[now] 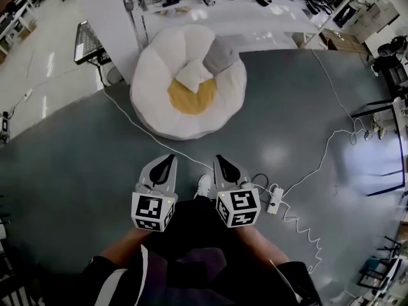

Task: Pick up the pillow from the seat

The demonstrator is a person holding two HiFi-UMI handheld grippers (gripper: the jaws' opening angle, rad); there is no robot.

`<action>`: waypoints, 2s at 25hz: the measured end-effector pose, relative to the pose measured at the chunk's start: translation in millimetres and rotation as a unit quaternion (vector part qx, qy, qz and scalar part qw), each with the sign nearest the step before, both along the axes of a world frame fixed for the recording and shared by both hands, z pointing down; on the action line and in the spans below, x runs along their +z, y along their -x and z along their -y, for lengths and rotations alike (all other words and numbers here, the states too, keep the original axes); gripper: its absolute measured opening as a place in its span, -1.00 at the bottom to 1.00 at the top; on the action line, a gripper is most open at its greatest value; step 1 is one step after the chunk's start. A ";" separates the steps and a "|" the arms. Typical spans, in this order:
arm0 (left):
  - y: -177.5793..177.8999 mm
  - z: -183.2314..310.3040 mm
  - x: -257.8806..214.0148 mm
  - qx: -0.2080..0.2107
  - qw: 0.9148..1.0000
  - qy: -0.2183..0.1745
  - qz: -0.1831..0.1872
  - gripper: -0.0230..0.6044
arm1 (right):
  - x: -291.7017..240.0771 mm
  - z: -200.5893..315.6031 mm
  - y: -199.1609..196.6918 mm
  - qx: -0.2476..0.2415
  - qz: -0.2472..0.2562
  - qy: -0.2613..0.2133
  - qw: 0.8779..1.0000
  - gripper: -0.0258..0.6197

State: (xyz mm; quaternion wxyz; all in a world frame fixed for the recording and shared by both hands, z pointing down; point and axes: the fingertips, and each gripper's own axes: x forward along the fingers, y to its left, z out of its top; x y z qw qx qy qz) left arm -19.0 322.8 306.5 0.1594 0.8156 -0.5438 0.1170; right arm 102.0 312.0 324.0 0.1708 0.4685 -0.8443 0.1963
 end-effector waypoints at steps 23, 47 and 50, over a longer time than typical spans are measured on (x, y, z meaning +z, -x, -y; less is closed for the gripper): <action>-72.8 95.6 5.0 0.020 1.000 0.004 0.009 -0.92 | 14.4 86.7 -60.3 -0.009 -0.004 0.012 1.000 -0.92; -2.1 293.2 60.2 0.013 0.998 0.052 -0.041 -0.92 | 50.3 284.3 8.6 -0.032 -0.071 0.067 0.995 -0.92; 16.2 314.6 56.0 0.011 0.998 0.044 -0.044 -0.92 | 47.2 305.1 28.4 -0.041 -0.083 0.067 0.993 -0.92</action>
